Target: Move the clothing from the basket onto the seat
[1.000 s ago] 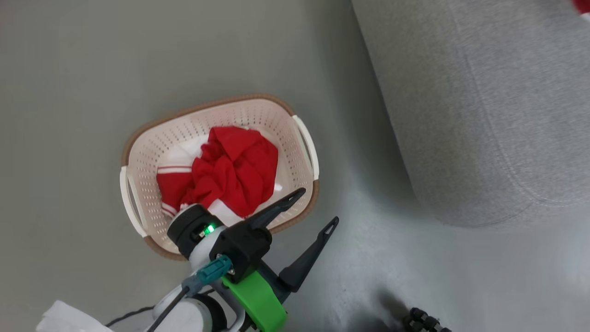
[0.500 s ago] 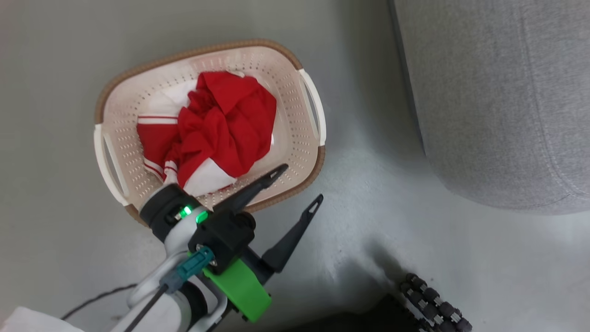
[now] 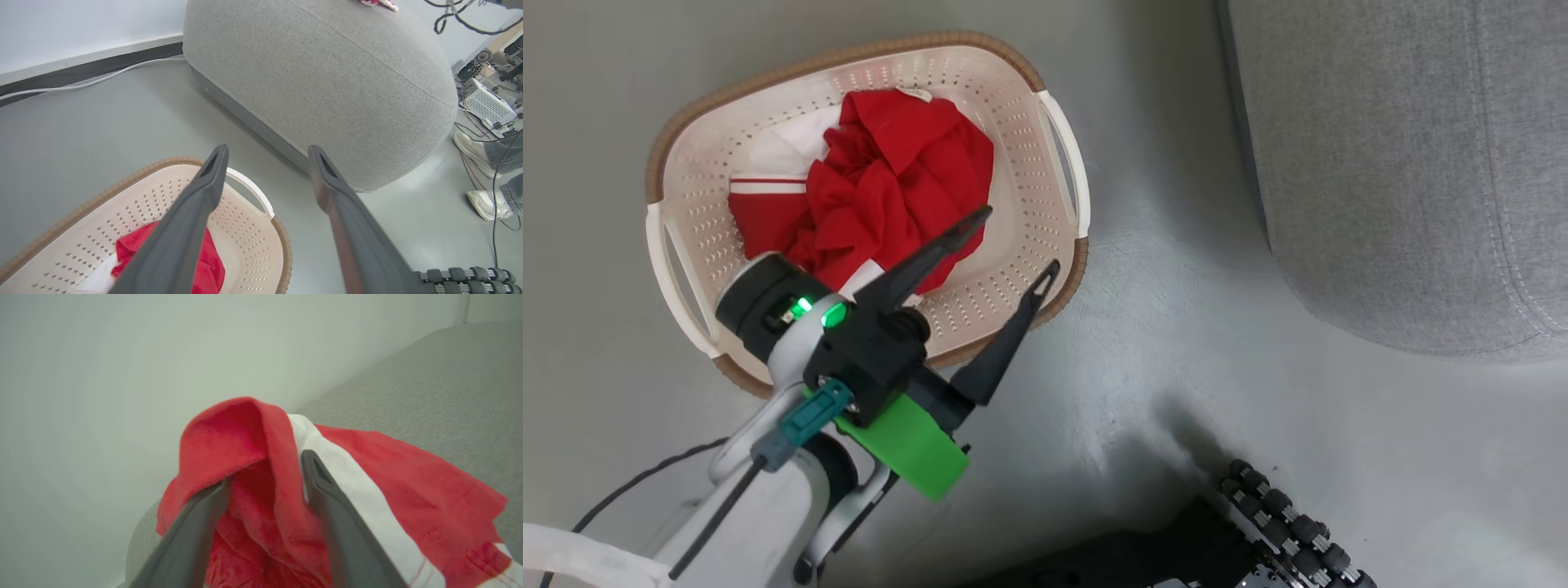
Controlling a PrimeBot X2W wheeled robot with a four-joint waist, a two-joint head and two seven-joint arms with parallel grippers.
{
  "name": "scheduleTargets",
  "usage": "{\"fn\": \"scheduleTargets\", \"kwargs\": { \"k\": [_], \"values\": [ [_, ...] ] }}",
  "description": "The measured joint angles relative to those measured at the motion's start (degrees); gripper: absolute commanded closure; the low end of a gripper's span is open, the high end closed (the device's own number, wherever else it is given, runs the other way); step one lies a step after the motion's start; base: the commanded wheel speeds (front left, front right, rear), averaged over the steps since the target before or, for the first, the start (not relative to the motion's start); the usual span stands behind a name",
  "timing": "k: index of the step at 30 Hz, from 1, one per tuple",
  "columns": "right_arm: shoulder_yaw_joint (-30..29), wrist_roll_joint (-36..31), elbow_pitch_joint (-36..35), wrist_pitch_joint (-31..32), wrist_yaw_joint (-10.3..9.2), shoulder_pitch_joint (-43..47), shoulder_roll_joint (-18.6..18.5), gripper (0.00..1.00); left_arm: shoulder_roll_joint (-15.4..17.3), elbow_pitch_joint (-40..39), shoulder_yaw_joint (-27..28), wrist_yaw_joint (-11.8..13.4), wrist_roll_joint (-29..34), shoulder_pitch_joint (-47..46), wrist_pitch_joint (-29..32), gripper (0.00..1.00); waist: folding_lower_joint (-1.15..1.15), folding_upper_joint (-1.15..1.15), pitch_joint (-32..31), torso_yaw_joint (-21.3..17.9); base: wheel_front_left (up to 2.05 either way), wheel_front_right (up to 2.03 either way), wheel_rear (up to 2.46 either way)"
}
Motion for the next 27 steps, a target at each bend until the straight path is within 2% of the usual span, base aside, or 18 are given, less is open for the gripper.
{"fn": "scheduleTargets", "kwargs": {
  "k": [7,12,18,22,27],
  "values": [
    [5.2,-11.5,-5.0,0.0,3.42,2.2,-3.4,0.00,-0.8,3.6,1.4,-0.1,-0.4,-2.1,-5.1,0.00,0.00,0.00,-3.4,0.2,0.00,0.00,0.00],
    [6.7,-16.1,-10.2,0.0,4.32,7.6,-3.4,0.00,-2.4,6.8,2.9,-0.1,-1.7,-2.1,-9.4,0.00,0.00,0.00,-6.7,0.7,0.00,0.00,0.00],
    [7.1,-17.1,-16.2,0.0,4.93,13.6,-1.0,0.00,-3.7,10.6,5.7,0.3,-3.7,-0.5,-14.5,0.00,0.00,0.00,-11.1,1.9,0.00,0.00,0.00],
    [9.3,-18.8,-19.3,0.0,6.32,17.9,0.9,0.00,-4.9,13.1,7.3,1.5,-5.1,1.6,-17.6,0.00,-0.01,0.00,-14.0,3.4,0.00,0.00,0.00],
    [11.4,-20.0,-22.8,0.0,6.83,22.0,3.6,0.00,-6.6,16.6,8.8,2.2,-7.4,4.3,-18.2,0.00,-0.01,0.00,-17.4,6.2,0.00,0.00,0.00]
  ]
}}
